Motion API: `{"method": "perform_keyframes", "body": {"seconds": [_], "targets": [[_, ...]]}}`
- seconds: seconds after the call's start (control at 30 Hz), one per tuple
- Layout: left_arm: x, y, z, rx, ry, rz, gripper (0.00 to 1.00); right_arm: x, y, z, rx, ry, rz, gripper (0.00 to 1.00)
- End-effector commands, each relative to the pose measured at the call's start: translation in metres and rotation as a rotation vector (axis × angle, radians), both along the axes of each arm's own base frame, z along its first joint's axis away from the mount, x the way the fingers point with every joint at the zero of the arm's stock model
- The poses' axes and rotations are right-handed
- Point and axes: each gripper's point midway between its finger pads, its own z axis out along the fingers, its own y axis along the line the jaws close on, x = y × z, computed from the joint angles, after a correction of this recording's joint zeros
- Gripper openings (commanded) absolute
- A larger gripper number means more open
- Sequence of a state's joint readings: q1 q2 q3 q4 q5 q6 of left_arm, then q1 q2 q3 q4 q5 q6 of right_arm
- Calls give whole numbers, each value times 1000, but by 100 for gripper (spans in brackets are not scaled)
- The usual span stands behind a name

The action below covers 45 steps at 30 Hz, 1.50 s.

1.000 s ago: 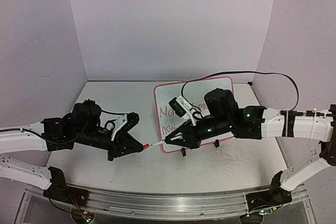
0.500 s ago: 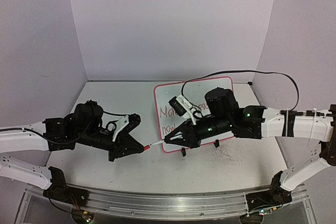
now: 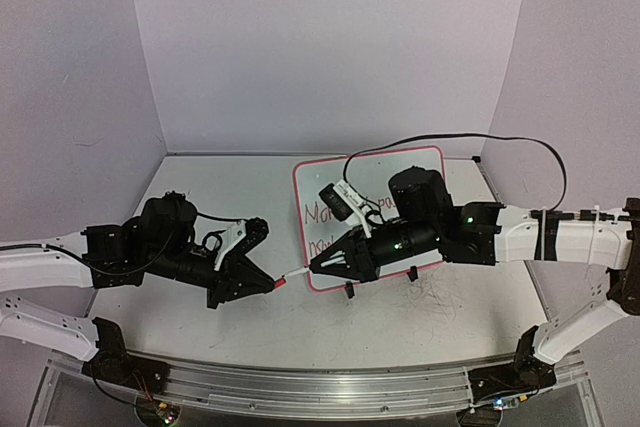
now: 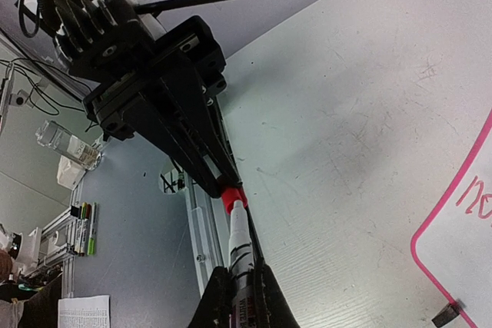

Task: Write a sentence on the whiteboard
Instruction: Insert the whiteboard marker without the cap into the pen cap.

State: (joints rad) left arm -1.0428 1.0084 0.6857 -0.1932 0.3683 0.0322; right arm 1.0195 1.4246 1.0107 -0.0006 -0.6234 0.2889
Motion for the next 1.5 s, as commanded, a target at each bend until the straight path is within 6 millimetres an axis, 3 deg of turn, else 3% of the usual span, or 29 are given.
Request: {"method": "perform_keyframes", "body": {"seconds": [0.0,0.7,1.47], "targets": [[-3,-4,14,-30,-31,-28,0,1,2,11,44,-14,6,0],[-3,-4,13,-27,-32,-32,0,-1,-7,20,66,-26,-19,0],[-5,-5,14,-30,-27,-43,0,-4,2,4,48,15,24,0]]}}
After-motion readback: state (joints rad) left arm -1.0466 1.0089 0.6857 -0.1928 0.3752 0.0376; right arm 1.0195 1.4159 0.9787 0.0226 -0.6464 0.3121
